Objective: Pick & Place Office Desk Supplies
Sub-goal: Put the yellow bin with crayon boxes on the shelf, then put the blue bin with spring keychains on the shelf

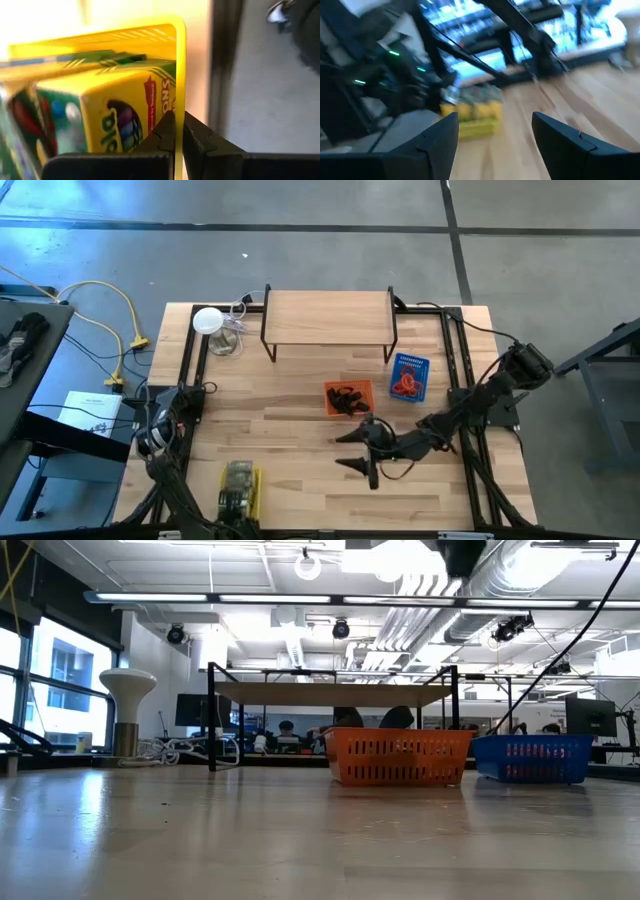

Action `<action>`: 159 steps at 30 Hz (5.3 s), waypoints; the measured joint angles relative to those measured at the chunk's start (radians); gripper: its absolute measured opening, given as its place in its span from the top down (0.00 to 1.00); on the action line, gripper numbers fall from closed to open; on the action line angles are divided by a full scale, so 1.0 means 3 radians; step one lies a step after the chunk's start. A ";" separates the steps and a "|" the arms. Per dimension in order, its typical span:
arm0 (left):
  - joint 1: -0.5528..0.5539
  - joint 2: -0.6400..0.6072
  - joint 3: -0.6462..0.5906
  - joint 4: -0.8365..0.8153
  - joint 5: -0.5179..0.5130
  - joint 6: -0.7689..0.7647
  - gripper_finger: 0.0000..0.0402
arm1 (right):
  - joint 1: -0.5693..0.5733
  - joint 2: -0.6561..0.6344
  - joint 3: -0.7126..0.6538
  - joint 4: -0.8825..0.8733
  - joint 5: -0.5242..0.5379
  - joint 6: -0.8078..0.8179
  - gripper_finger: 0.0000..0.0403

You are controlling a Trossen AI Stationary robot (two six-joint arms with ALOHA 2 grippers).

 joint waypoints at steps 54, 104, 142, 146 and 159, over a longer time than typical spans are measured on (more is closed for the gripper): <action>0.2911 -0.1454 0.0260 -0.0562 -0.1557 0.3497 1.00 | 0.0644 0.0652 -0.0001 0.0179 0.0087 0.0198 0.40; 0.4073 -0.1453 -0.0820 0.0027 -0.1917 0.3874 0.80 | 0.0605 0.0649 -0.0001 -0.0117 0.0560 0.0585 0.40; 0.2777 -0.4157 -0.2911 0.1229 -0.0675 0.2283 0.80 | -0.0035 -0.0328 0.0139 -0.2245 0.0236 0.0654 0.43; 0.2556 -0.4369 -0.3577 0.2266 -0.0667 0.2416 0.80 | -0.0102 -0.0617 0.0271 -0.3481 0.0108 0.1208 0.44; 0.2266 -0.4078 -0.4601 0.4349 -0.0647 0.3103 0.80 | -0.0379 -0.0689 0.0280 -0.5531 -0.0087 0.1460 0.44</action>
